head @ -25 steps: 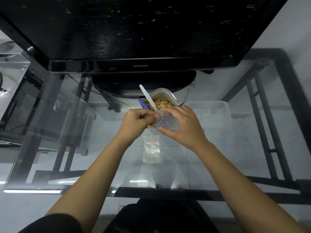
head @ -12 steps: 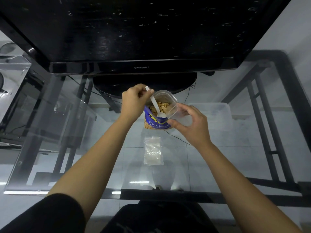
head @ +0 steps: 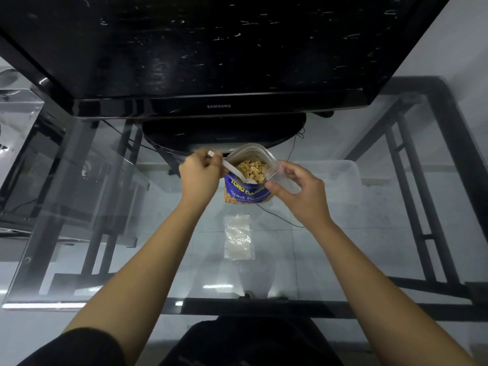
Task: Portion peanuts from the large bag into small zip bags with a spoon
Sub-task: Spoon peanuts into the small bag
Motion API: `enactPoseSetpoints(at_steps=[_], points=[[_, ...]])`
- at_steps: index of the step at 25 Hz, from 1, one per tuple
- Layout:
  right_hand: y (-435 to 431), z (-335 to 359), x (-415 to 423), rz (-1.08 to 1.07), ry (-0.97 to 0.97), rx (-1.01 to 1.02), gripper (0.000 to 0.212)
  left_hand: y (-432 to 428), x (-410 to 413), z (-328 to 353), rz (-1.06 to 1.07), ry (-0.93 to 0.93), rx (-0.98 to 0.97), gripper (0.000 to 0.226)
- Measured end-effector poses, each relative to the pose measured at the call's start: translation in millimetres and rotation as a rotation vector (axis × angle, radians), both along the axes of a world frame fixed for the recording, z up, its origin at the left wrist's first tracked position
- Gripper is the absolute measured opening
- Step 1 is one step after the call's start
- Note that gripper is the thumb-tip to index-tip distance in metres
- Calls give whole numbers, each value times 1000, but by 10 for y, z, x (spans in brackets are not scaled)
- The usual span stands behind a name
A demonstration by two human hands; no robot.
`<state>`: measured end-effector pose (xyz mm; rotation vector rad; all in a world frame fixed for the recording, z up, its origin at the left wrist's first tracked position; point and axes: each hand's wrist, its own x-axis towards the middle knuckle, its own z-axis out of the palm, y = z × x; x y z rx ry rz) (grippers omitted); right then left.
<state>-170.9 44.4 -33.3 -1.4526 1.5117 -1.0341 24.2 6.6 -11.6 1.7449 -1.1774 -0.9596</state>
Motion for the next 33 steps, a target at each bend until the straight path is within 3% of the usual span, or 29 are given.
enactPoseSetpoints(at_steps=[7, 12, 20, 23, 27, 31, 33], points=[[-39, -19, -56, -7, 9, -3, 50, -142, -123, 85, 95, 338, 168, 16], [-8, 31, -96, -50, 26, -31, 51, -160, 15, 31, 172, 484, 148, 14], [-194, 131, -186, 89, 384, -186, 57, -273, 305, 145, 257, 556, 75, 20], [-259, 144, -94, 99, 383, -226, 56, -318, 305, 376, 232, 550, 12, 21], [-316, 176, 99, 27, 215, -288, 58, -271, 156, 778, 57, 289, -156, 20], [-307, 227, 314, -112, -24, -335, 54, 102, -57, 1177, -277, -399, -724, 16], [-308, 245, 349, -161, -88, -333, 51, 197, -65, 1214, -290, -534, -904, 18]])
